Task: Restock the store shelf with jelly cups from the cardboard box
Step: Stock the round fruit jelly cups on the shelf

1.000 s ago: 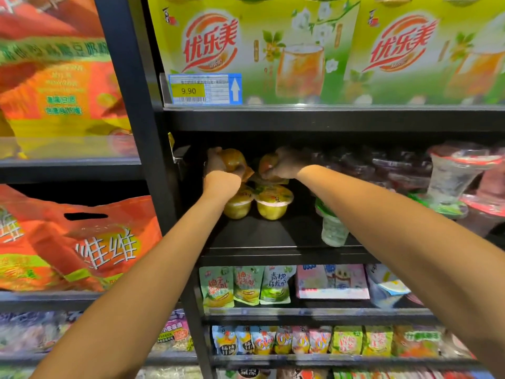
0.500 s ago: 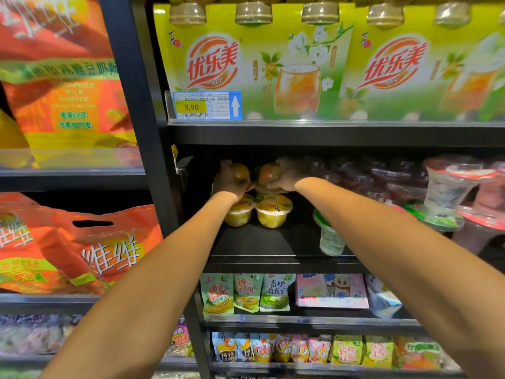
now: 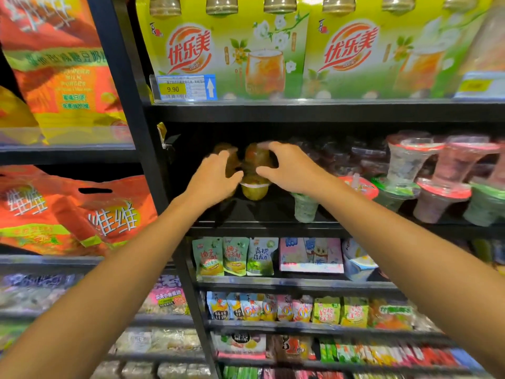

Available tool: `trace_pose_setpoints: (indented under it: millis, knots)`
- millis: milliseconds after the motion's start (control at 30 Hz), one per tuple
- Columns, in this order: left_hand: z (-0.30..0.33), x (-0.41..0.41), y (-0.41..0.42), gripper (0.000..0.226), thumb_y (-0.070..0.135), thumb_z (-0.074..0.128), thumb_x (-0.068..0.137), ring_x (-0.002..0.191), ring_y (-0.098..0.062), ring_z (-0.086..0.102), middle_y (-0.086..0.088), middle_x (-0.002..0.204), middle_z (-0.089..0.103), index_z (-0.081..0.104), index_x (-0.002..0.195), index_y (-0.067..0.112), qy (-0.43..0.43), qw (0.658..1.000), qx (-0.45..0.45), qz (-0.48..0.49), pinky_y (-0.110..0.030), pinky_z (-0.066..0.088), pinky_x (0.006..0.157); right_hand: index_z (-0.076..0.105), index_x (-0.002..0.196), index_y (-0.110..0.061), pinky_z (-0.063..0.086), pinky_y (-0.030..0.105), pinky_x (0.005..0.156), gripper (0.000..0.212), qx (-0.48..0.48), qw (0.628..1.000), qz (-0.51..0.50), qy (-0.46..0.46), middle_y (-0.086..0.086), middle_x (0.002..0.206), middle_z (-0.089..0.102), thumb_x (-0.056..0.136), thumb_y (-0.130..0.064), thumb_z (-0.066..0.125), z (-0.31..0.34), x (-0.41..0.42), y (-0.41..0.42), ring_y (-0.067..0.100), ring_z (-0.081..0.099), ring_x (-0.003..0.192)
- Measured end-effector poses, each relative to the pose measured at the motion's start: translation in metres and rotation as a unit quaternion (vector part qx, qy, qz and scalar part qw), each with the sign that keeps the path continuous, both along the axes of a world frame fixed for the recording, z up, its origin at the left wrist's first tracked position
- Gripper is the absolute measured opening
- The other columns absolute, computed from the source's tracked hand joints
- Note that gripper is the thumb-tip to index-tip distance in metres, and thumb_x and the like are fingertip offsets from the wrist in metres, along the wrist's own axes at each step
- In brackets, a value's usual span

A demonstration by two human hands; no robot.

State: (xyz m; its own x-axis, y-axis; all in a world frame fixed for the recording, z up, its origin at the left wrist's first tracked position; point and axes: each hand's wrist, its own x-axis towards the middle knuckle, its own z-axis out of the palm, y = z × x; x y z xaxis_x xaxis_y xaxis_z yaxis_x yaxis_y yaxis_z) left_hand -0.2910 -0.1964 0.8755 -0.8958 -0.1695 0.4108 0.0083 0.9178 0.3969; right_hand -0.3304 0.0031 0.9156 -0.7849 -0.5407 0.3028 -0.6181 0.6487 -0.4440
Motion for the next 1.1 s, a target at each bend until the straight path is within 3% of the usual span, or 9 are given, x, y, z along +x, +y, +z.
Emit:
trace_pose_setpoints:
  millis: [67,200,300,400,533,667,833,967,1100]
  knots:
    - [-0.006,0.034,0.01,0.051,0.037,0.064,0.094,0.127,-0.025,0.05,-0.005,0.135,0.056,0.05,0.139,0.018,0.044,0.996,-0.036,-0.067,-0.043,0.046,0.104,0.043,0.152,-0.021,0.038,0.031,0.113,0.059,-0.021,0.998,0.04,0.035,0.0,0.152,0.049,0.097,-0.032,0.065,-0.008,0.028,0.019,0.018,0.044,0.14]
    - [-0.035,0.1,0.033,0.055,0.036,0.061,0.097,0.143,-0.018,0.036,0.001,0.151,0.045,0.045,0.147,0.02,0.054,0.988,-0.1,-0.106,-0.038,0.031,0.12,0.045,0.149,-0.027,0.039,0.032,0.113,0.055,-0.038,0.995,0.071,0.066,-0.009,0.151,0.047,0.098,-0.037,0.063,-0.05,0.081,0.054,0.011,0.042,0.14]
    - [-0.08,0.141,0.048,0.052,0.041,0.053,0.101,0.147,-0.015,0.031,0.004,0.154,0.042,0.045,0.149,0.021,0.034,0.984,-0.121,-0.123,-0.029,0.022,0.12,0.048,0.147,-0.027,0.038,0.03,0.114,0.051,-0.037,0.995,0.079,0.053,-0.009,0.149,0.05,0.099,-0.036,0.063,-0.105,0.112,0.078,0.01,0.042,0.14]
    - [-0.143,0.168,0.063,0.057,0.05,0.04,0.101,0.147,-0.017,0.033,0.003,0.157,0.04,0.045,0.149,0.021,-0.009,0.981,-0.116,-0.157,-0.036,0.029,0.12,0.049,0.147,-0.024,0.038,0.034,0.116,0.052,-0.012,0.998,0.062,-0.005,-0.006,0.149,0.05,0.099,-0.037,0.063,-0.171,0.14,0.1,0.013,0.043,0.14]
    - [-0.238,0.186,0.086,0.059,0.048,0.039,0.1,0.146,-0.025,0.037,-0.002,0.16,0.036,0.043,0.151,0.018,-0.11,0.968,-0.074,-0.215,-0.045,0.037,0.115,0.048,0.149,-0.023,0.034,0.038,0.118,0.053,0.039,0.991,-0.003,-0.125,-0.001,0.15,0.05,0.099,-0.034,0.061,-0.261,0.168,0.128,0.019,0.042,0.142]
    - [-0.341,0.202,0.11,0.055,0.04,0.047,0.093,0.129,-0.035,0.053,-0.017,0.143,0.055,0.05,0.14,0.011,-0.209,0.937,-0.039,-0.278,-0.051,0.053,0.098,0.046,0.15,-0.023,0.034,0.04,0.118,0.055,0.099,0.955,-0.086,-0.267,0.002,0.152,0.049,0.099,-0.034,0.06,-0.347,0.202,0.164,0.022,0.041,0.143]
    - [-0.44,0.223,0.146,0.055,0.041,0.048,0.091,0.127,-0.038,0.058,-0.016,0.14,0.057,0.055,0.138,0.012,-0.331,0.898,-0.003,-0.289,-0.053,0.051,0.1,0.058,0.139,-0.018,0.047,0.043,0.107,0.056,0.12,0.897,-0.17,-0.39,0.006,0.132,0.065,0.091,-0.047,0.052,-0.438,0.244,0.221,0.027,0.06,0.122]
    - [-0.509,0.237,0.178,0.056,0.022,0.076,0.081,0.116,-0.036,0.065,-0.014,0.134,0.062,0.055,0.133,0.018,-0.382,0.889,0.011,-0.254,-0.046,0.059,0.088,0.053,0.143,-0.024,0.045,0.03,0.109,0.049,0.116,0.85,-0.202,-0.473,-0.001,0.144,0.056,0.096,-0.026,0.066,-0.515,0.266,0.264,0.022,0.056,0.128]
    - [-0.6,0.251,0.2,0.064,0.04,0.055,0.099,0.145,-0.026,0.034,0.001,0.161,0.028,0.029,0.155,0.027,-0.495,0.848,0.011,-0.191,-0.042,0.038,0.115,0.05,0.144,-0.025,0.044,0.034,0.11,0.048,0.116,0.812,-0.221,-0.528,-0.003,0.14,0.056,0.098,-0.03,0.065,-0.614,0.277,0.298,0.02,0.057,0.126]
